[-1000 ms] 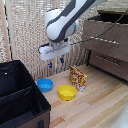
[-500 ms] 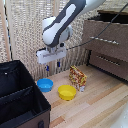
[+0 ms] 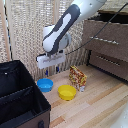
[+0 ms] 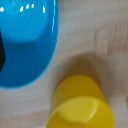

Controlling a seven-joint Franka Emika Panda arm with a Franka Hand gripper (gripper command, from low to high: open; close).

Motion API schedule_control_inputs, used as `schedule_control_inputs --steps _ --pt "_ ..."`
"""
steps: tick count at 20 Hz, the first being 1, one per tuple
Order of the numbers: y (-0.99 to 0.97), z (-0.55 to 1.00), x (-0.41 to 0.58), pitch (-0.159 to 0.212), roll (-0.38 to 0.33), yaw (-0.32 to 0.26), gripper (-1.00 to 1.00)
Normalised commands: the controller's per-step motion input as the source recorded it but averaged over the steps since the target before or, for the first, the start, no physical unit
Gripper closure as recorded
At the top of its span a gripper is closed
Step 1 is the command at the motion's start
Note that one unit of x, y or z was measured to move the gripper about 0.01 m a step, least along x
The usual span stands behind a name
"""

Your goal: Kindly move your gripper toward the top drawer's handle. With caution, hold the handle robustly using your gripper and pull open the top drawer. Let the handle go. Relocate your gripper to the bowl placed in the background. Gently hold the bowl using your gripper. Bring the gripper and the bowl to the ajar drawer. Softly release the bowl into it.

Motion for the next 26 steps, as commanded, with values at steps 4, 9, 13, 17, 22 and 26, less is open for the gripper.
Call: schedule_control_inputs --steps 4,9,13,17,22,26 --pt "0.14 -0.48 -0.083 0.022 0.000 0.000 -1.00" --pt "0.15 -0.41 -0.114 0.004 0.000 0.000 -1.00" --pt "0.04 -0.15 0.184 0.017 0.006 0.002 1.00" --pt "0.00 -0.03 0.132 -0.009 0.014 0.000 1.00" --pt "0.00 0.00 0.003 -0.004 0.000 0.036 1.00" --pt "0.00 0.01 0.000 -0.023 0.000 0.030 1.00"
